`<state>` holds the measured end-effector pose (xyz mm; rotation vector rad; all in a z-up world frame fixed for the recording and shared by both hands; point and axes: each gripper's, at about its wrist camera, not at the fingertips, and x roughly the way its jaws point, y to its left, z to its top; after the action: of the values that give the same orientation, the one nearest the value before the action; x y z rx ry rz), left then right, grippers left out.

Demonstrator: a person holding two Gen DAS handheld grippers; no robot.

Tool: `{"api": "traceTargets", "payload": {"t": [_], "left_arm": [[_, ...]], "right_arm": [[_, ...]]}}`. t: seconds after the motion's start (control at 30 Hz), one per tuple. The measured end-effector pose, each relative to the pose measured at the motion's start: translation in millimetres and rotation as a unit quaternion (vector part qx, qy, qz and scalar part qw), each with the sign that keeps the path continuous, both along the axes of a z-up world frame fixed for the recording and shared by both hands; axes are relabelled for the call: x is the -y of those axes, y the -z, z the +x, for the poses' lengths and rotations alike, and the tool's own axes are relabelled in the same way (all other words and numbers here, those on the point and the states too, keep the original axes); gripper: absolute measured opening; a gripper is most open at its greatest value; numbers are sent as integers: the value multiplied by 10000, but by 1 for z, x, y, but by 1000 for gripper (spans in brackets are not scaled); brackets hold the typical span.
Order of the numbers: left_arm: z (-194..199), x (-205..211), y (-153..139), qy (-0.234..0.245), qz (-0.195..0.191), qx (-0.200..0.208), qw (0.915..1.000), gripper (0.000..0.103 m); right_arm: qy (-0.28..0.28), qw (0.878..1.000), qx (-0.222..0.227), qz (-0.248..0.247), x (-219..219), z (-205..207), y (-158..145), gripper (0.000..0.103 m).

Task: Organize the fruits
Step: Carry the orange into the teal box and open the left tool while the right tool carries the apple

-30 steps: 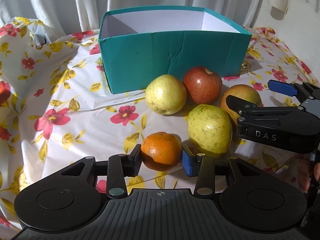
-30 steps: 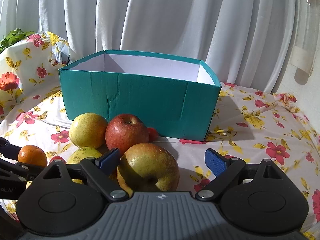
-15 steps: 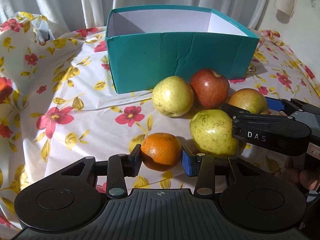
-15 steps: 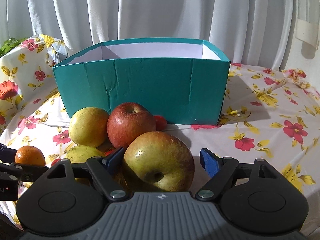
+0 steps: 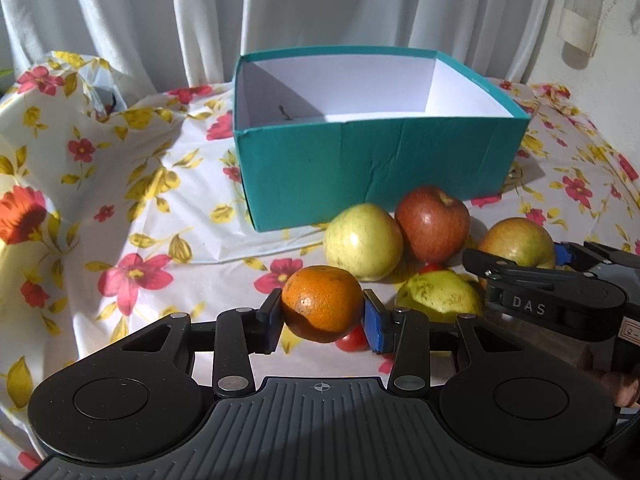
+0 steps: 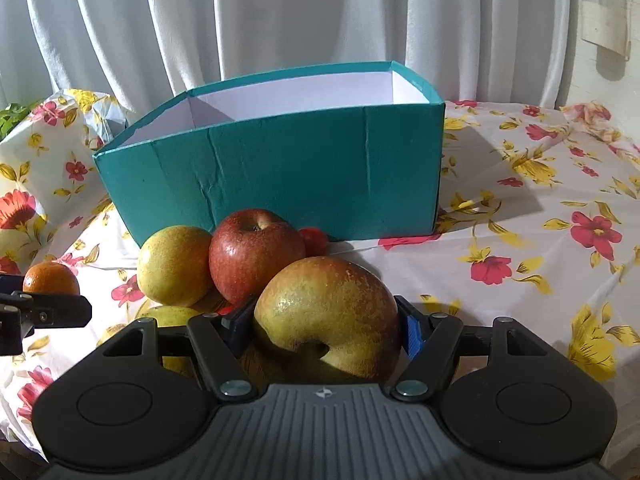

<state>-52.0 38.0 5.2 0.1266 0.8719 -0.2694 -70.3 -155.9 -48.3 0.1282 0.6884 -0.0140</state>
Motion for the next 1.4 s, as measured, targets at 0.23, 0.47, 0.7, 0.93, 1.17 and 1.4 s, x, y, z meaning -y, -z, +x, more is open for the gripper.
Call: {"api": "traceTargets", "payload": {"t": [0.23, 0.47, 0.7, 0.93, 1.17, 1.4], "left_arm": [[23, 13, -37, -104, 44, 451, 9989, 45], [53, 32, -71, -204, 53, 864, 9960, 45], [87, 45, -76, -402, 133, 868, 9953, 45], [113, 57, -65, -494, 255, 787, 9953, 45], [135, 65, -53, -473, 300, 698, 9960, 45], [158, 73, -36, -508, 354, 518, 9967, 45]], "right_arm": [[250, 9986, 458, -47, 14, -2, -28, 70], [470, 9952, 858, -86, 24, -2, -51, 70], [661, 9907, 1172, -177, 30, -1, -72, 70], [737, 9875, 1359, -320, 34, -1, -87, 70], [840, 9858, 1406, -365, 40, 1, -92, 70], [872, 9849, 1440, -397, 44, 7, -95, 70]]}}
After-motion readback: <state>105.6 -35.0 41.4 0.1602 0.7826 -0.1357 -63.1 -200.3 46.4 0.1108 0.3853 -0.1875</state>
